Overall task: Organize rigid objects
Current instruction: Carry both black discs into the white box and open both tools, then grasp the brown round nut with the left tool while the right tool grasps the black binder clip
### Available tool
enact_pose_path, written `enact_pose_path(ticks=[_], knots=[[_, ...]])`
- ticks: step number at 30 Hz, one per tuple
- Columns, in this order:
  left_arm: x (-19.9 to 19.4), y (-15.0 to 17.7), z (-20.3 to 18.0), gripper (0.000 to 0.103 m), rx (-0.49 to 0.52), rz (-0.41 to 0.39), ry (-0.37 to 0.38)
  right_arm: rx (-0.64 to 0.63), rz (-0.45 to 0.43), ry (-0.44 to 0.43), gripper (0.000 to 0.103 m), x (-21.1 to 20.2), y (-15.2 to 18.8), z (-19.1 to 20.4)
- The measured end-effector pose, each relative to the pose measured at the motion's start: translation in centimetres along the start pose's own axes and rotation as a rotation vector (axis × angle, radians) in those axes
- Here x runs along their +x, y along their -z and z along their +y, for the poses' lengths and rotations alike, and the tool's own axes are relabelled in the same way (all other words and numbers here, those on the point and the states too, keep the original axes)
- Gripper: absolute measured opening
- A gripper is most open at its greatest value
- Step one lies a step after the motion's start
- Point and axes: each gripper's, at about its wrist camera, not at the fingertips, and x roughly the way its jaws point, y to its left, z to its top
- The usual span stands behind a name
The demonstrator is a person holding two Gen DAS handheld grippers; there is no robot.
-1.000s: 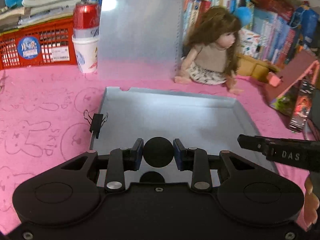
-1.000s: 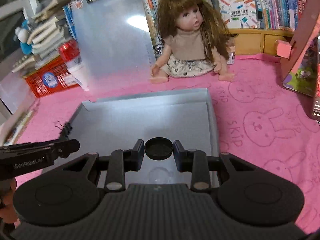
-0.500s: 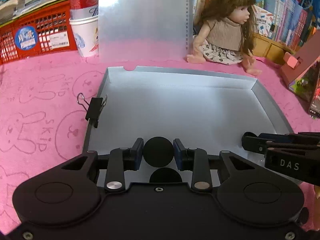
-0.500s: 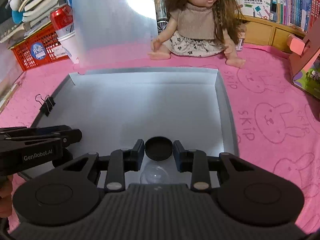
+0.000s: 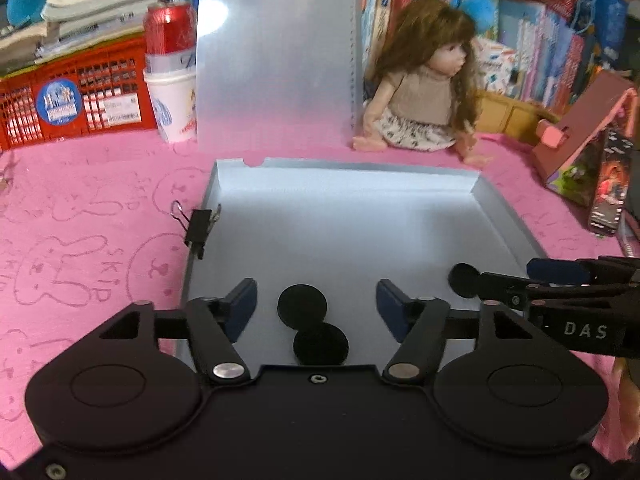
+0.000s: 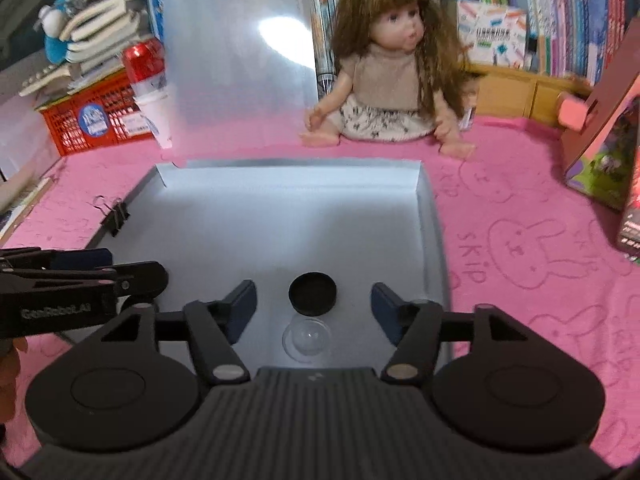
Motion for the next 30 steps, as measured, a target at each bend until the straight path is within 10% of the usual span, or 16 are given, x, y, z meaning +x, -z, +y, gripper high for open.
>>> enact_pose_path(ticks=[12,30], knots=[[-8.7,4.8,-0.8,0.081,0.068,-0.169,0.058,-0.057,-0.241,-0.04,0.101,-8.1,4.9,-0.9],[-13.6,13.2,-0.1,0.082,0.056,-0.214,0.033,-0.062,-0.378,0.008,0.103,-12.9,12.6,-2.5]])
